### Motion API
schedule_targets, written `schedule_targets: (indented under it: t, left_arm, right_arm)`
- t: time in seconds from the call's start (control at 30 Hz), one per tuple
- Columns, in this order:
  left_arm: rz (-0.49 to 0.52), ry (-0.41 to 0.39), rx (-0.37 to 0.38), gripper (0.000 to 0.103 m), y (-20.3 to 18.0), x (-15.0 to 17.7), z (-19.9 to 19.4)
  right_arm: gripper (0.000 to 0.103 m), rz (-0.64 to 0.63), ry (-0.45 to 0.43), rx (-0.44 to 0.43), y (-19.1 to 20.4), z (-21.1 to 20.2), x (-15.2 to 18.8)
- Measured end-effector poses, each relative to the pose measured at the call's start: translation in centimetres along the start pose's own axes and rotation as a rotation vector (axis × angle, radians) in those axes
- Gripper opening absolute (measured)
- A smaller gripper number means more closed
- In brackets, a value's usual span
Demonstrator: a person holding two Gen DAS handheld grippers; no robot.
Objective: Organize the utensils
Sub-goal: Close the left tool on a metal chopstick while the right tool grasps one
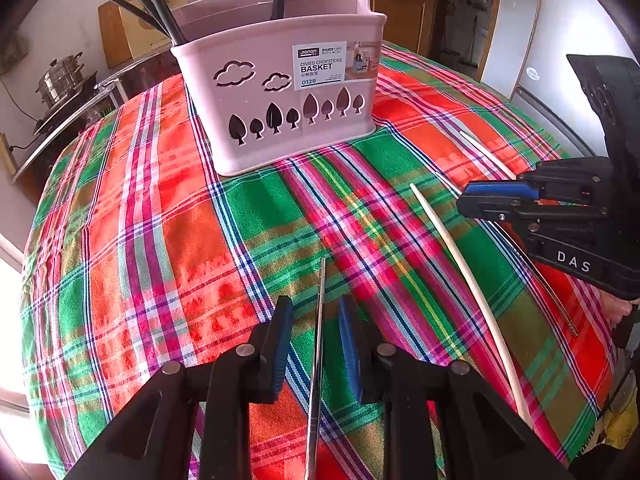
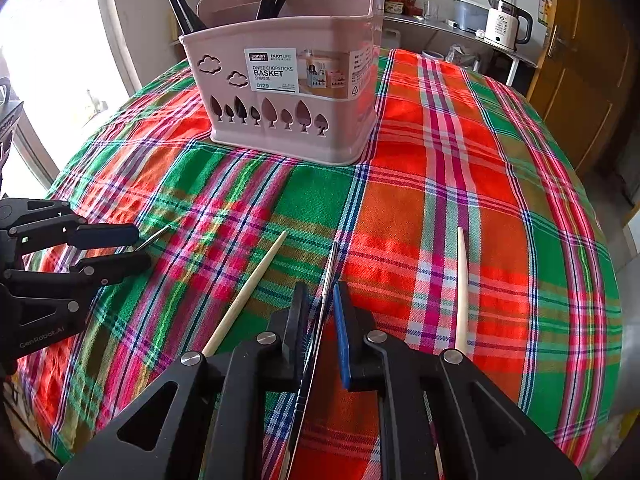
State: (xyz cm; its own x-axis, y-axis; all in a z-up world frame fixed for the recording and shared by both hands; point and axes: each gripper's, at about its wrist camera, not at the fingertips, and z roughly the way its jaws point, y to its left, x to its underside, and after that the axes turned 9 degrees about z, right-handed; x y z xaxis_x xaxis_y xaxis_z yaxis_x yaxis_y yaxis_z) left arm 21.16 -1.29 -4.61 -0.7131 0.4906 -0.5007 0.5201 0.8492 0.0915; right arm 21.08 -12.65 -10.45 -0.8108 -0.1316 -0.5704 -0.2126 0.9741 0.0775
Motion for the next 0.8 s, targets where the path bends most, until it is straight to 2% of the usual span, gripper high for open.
schedule_targets:
  t: [0.07, 0.13, 0.2, 0.5, 0.8]
  left_arm:
    - [0.001, -0.006, 0.000, 0.022, 0.0, 0.0, 0.0]
    - [0.002, -0.007, -0.010, 0.010, -0.1, 0.0, 0.0]
    - [0.003, -0.004, -0.018, 0.005, -0.2, -0.1, 0.0]
    - [-0.040, -0.032, 0.020, 0.004, 0.8, 0.0, -1.0]
    - [-0.070, -0.138, 0.004, 0.004, 1.8, -1.5, -5.7]
  right_arm:
    - [0.005, 0.011, 0.004, -0.010, 0.0, 0.1, -0.2]
    - [0.005, 0.018, 0.003, -0.021, -0.1, 0.1, -0.3]
    - [0.005, 0.027, -0.001, -0.035, -0.3, -0.1, -0.2]
    - [0.005, 0.047, -0.098, -0.083, -0.5, -3.0, -0.9]
    - [0.005, 0.086, -0.212, -0.124, -1.2, -6.6, -2.2]
